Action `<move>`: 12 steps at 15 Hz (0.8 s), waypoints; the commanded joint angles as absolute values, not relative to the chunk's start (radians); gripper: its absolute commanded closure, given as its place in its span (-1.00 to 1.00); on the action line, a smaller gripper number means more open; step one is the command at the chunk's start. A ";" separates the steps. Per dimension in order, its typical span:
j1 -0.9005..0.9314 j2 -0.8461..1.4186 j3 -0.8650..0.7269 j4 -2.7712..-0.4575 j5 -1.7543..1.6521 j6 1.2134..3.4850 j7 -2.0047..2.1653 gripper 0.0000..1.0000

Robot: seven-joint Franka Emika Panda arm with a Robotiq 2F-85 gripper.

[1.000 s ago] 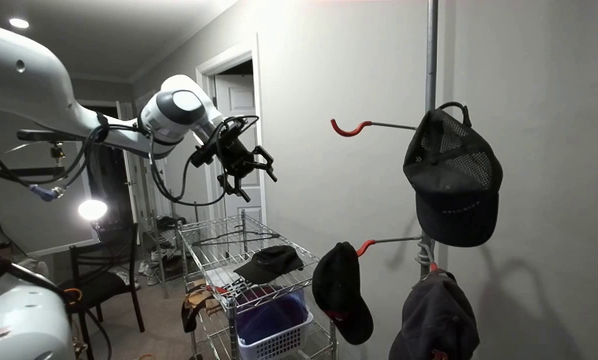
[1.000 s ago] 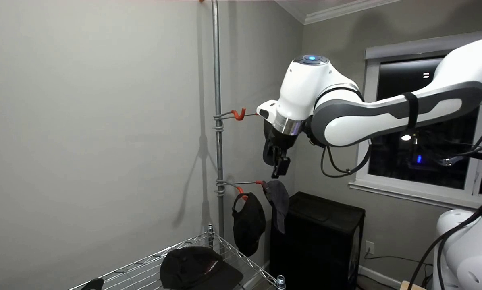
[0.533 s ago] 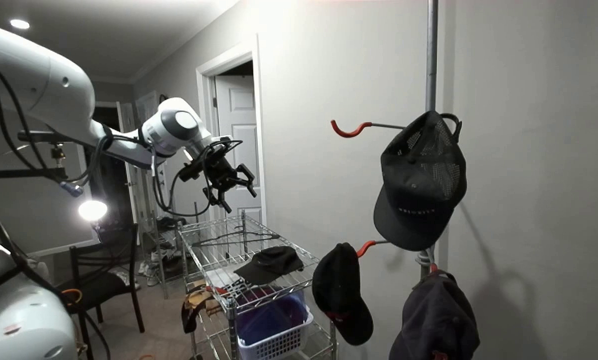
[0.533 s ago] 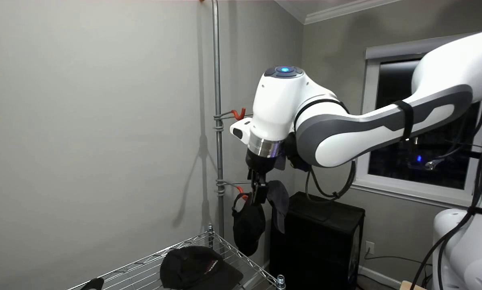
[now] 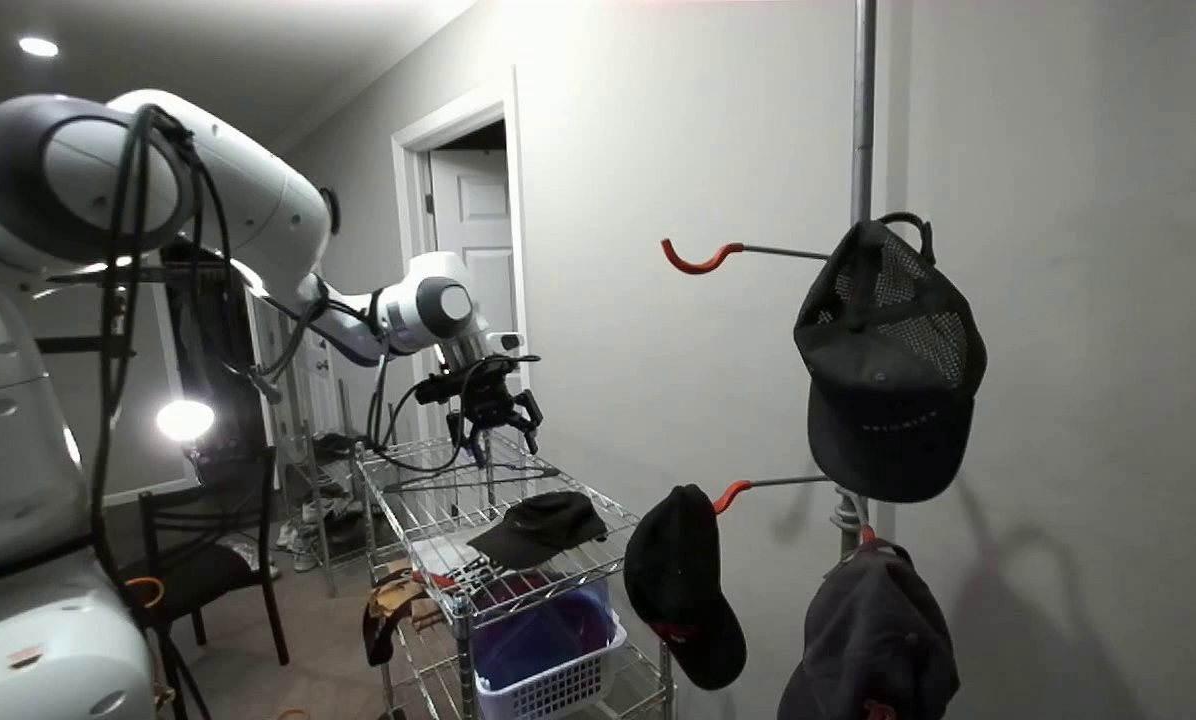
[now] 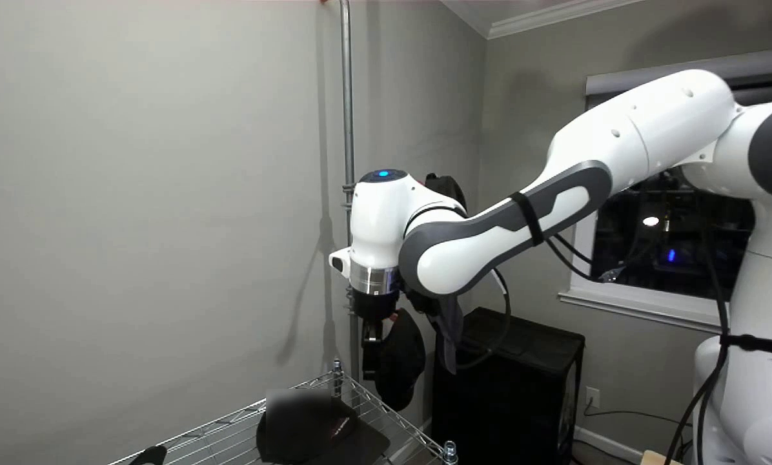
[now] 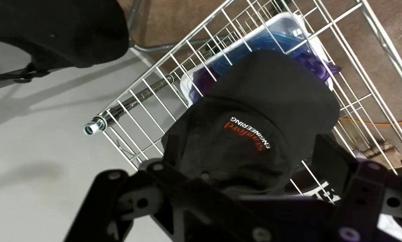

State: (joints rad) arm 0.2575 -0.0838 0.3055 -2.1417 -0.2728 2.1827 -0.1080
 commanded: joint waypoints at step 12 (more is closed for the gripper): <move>0.254 0.191 0.239 -2.050 -0.255 2.315 -0.064 -1.00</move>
